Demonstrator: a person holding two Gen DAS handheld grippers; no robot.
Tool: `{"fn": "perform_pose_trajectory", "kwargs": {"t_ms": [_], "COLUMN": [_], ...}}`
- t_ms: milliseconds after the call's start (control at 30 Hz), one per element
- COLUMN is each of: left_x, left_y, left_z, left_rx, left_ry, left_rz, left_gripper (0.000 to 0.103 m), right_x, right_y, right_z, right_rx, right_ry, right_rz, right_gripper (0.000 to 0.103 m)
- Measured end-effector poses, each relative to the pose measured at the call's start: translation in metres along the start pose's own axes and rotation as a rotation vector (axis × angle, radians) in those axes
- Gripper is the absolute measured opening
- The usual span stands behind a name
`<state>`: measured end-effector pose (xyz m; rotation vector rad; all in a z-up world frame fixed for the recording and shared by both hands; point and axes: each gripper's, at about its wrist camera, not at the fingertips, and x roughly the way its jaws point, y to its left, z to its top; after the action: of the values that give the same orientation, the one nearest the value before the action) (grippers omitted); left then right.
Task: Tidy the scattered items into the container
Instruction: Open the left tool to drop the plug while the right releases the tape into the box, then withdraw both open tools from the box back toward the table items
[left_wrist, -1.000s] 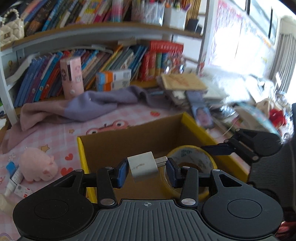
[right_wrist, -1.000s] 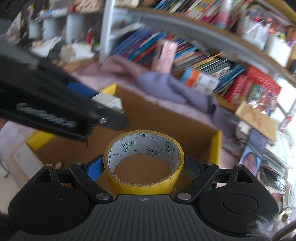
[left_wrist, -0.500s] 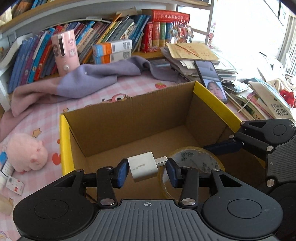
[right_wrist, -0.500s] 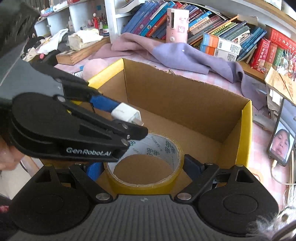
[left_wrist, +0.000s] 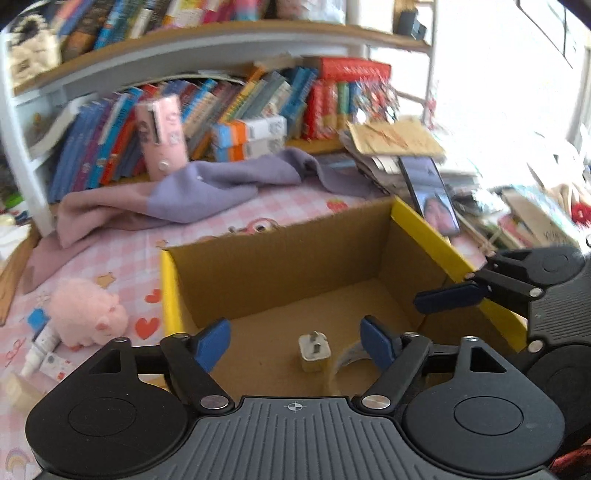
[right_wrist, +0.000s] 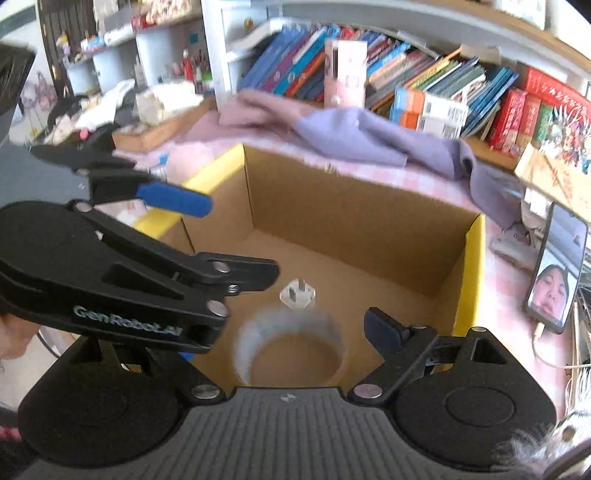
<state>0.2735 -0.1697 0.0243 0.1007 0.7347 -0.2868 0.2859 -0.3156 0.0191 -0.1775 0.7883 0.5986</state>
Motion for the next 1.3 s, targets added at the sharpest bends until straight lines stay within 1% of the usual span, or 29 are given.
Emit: {"fn": "perform_pose_trajectory", "kwargs": {"t_ms": [133, 233, 367, 433, 600, 767, 1000, 1133, 1300], "left_x": [-0.025, -0.044, -0.064, -0.072, -0.084, -0.104, -0.135, -0.155, -0.183], "left_y": [0.01, 0.016, 0.019, 0.02, 0.026, 0.037, 0.06, 0.075, 0.093], "left_z": [0.001, -0.005, -0.017, -0.025, -0.038, -0.052, -0.081, -0.104, -0.138], "left_rx": [-0.042, -0.077, -0.129, -0.16, -0.173, -0.178, -0.187, -0.201, -0.219], "left_ry": [-0.057, -0.095, -0.121, -0.138, -0.149, -0.187, -0.217, -0.216, -0.198], "left_rz": [0.017, 0.028, 0.03, 0.028, 0.0, -0.008, -0.032, -0.046, -0.051], "left_gripper": [0.086, 0.089, 0.09, 0.092, 0.093, 0.093, 0.093, 0.093, 0.093], "right_x": [-0.015, -0.026, -0.045, -0.056, -0.071, -0.085, -0.1, -0.107, -0.119], "right_y": [0.002, 0.006, 0.016, 0.021, 0.04, 0.067, 0.107, 0.134, 0.181], "right_z": [0.004, 0.003, -0.004, -0.01, -0.022, -0.028, -0.044, -0.054, -0.072], "right_rx": [0.029, 0.052, 0.074, 0.089, 0.117, 0.127, 0.19, 0.232, 0.248], "right_ry": [-0.064, -0.104, -0.153, -0.178, -0.2, -0.247, -0.281, -0.281, -0.284], "right_rz": [-0.041, -0.079, -0.162, -0.191, -0.256, -0.312, -0.411, -0.459, -0.49], "right_gripper": [0.09, 0.09, 0.09, 0.09, 0.089, 0.089, 0.087, 0.087, 0.086]}}
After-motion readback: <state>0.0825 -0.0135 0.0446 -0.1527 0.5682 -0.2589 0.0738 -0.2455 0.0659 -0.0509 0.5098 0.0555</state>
